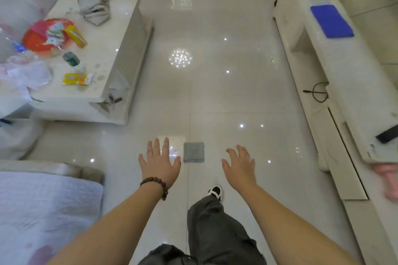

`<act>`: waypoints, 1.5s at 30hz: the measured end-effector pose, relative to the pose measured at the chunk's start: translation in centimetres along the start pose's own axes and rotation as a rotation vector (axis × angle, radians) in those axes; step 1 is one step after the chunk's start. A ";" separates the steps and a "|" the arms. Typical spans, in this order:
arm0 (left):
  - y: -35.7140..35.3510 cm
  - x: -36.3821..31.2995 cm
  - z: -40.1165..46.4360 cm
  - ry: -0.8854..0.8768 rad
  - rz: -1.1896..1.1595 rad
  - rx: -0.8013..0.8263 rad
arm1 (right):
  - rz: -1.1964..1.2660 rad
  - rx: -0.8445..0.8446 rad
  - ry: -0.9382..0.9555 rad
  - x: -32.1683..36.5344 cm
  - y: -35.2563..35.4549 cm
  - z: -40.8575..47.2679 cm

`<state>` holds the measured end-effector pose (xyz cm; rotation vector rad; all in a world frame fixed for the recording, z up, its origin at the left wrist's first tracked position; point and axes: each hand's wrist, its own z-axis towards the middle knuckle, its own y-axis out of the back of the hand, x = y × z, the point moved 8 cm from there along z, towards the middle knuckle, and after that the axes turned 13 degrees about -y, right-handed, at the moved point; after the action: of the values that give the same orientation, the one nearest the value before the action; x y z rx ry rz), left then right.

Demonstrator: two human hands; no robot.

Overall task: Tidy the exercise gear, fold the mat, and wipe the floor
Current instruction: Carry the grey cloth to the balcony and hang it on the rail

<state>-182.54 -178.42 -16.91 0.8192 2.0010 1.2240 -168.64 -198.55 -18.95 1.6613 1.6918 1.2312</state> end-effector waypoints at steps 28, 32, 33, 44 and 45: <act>2.8 2.7 43.4 -0.812 0.422 0.419 | 0.398 0.028 -0.802 15.2 -7.2 20.9; -0.2 3.7 46.5 -0.911 0.465 0.481 | 0.494 0.021 -0.895 16.6 -10.4 22.2; -1.5 3.9 46.8 -0.930 0.476 0.504 | 0.513 0.021 -0.919 16.5 -11.5 22.7; -25.8 8.9 50.6 -1.017 0.490 0.600 | 0.603 0.037 -1.082 9.2 -35.3 33.2; -28.1 9.5 51.0 -1.021 0.488 0.604 | 0.602 0.035 -1.082 8.3 -37.8 34.5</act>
<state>-153.16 -155.44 -62.70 1.8400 1.2924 0.2094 -161.61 -176.32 -65.21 2.3065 0.5662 0.2933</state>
